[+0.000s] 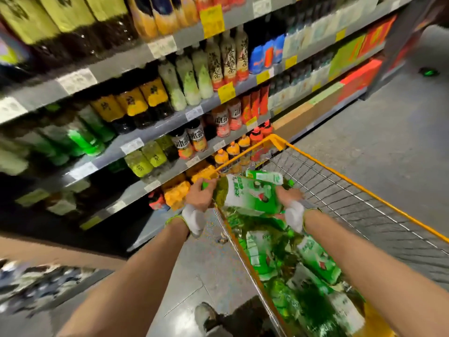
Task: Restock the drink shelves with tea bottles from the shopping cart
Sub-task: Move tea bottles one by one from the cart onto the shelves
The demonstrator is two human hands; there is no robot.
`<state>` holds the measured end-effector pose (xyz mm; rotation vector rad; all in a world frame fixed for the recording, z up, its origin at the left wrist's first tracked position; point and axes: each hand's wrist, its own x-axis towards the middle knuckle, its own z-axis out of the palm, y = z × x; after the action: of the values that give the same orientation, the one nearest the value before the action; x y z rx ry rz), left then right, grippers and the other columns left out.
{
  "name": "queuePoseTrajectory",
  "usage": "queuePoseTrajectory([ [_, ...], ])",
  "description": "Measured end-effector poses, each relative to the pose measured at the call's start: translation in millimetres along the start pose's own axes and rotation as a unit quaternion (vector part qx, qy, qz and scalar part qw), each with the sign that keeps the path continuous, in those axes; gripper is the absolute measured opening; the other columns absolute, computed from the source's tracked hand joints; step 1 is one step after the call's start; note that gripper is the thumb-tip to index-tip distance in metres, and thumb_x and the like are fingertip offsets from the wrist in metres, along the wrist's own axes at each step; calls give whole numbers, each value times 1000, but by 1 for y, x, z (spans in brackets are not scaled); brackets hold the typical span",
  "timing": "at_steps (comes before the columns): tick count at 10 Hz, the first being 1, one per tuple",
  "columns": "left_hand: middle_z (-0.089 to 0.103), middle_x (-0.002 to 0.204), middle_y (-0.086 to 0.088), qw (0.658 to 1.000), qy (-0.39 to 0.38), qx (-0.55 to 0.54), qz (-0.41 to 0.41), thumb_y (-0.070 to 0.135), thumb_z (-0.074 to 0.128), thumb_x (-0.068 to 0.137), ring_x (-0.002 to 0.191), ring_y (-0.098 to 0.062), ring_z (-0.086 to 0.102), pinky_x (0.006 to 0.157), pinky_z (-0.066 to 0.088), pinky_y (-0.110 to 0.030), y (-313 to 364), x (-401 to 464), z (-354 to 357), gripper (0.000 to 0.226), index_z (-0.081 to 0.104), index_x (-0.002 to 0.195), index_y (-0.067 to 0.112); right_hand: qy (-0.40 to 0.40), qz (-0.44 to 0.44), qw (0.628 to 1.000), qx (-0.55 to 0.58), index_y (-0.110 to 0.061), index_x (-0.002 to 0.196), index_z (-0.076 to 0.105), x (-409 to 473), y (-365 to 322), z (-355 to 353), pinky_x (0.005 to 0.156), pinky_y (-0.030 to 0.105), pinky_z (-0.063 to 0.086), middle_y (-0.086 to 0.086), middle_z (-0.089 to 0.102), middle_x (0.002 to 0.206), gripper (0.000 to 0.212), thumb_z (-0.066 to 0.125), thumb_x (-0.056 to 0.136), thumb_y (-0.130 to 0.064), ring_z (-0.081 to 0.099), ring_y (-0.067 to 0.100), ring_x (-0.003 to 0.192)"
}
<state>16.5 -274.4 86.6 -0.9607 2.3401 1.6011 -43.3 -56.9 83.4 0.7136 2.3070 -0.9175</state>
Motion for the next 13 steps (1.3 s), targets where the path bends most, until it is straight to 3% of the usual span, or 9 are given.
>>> queuePoseTrajectory([
  [1, 60, 103, -11, 999, 17, -19, -19, 40, 53, 95, 65, -16, 57, 66, 58, -30, -10, 0, -45, 32, 58, 110, 12, -31, -61, 997, -39, 7, 125, 53, -16, -26, 26, 101, 37, 39, 22, 55, 131, 50, 39, 100, -34, 51, 34, 122],
  [2, 60, 85, -2, 997, 55, -42, -19, 44, 54, 92, 55, -5, 62, 60, 59, -24, -27, 1, -96, 29, 58, 101, 17, -61, -113, 989, -67, 7, 125, 53, -38, -59, 56, 102, 38, 37, 24, 55, 129, 52, 40, 99, -35, 50, 36, 122],
  [3, 63, 102, -7, 994, 81, -61, -40, 60, 56, 79, 80, -28, 68, 73, 60, -42, -49, 6, -147, 32, 61, 96, 33, -81, -149, 982, -82, 6, 127, 52, -64, -90, 94, 103, 38, 37, 22, 55, 130, 52, 43, 98, -36, 49, 35, 123],
  [4, 64, 108, -15, 991, 115, -58, -33, 46, 52, 92, 83, -31, 65, 78, 58, -44, -67, 8, -187, 29, 58, 103, 20, -122, -194, 963, -139, -3, 132, 51, -69, -108, 132, 105, 37, 39, 16, 53, 134, 49, 50, 95, -36, 49, 33, 125],
  [6, 65, 97, -13, 981, 177, -63, -50, 70, 47, 75, 96, -33, 66, 85, 56, -47, -112, 15, -255, 41, 52, 79, 29, -168, -205, 959, -101, 0, 134, 46, -104, -167, 197, 109, 38, 36, 16, 48, 139, 57, 49, 92, -38, 44, 35, 129],
  [8, 61, 90, -7, 970, 226, -54, -64, 49, 48, 94, 95, -32, 63, 83, 55, -47, -128, 16, -298, 34, 53, 96, 16, -220, -149, 963, -37, -9, 121, 54, -36, -181, 293, 91, 52, 52, 13, 59, 126, 87, 63, 53, -64, 60, 37, 109],
  [10, 59, 86, -3, 950, 280, -104, -86, 50, 54, 90, 91, -32, 63, 82, 56, -48, -180, 63, -317, 30, 55, 96, 21, -263, -123, 957, 10, -6, 104, 56, -71, -208, 344, 76, 51, 57, 14, 64, 114, 55, 74, 72, -47, 65, 35, 99],
  [11, 59, 86, -3, 939, 304, -129, -95, 54, 55, 86, 91, -34, 64, 80, 56, -51, -204, 90, -318, 28, 56, 91, 26, -275, -137, 952, 8, 0, 132, 42, -62, -217, 367, 79, 52, 56, 16, 54, 130, 86, 76, 70, -49, 61, 36, 101],
  [13, 59, 99, -6, 917, 369, -128, -76, 42, 48, 95, 101, -30, 57, 88, 47, -34, -255, 164, -313, 31, 56, 109, 16, -292, -154, 943, 23, 2, 113, 53, -32, -230, 429, 90, 49, 53, 19, 55, 120, 48, 67, 85, -34, 57, 32, 100],
])
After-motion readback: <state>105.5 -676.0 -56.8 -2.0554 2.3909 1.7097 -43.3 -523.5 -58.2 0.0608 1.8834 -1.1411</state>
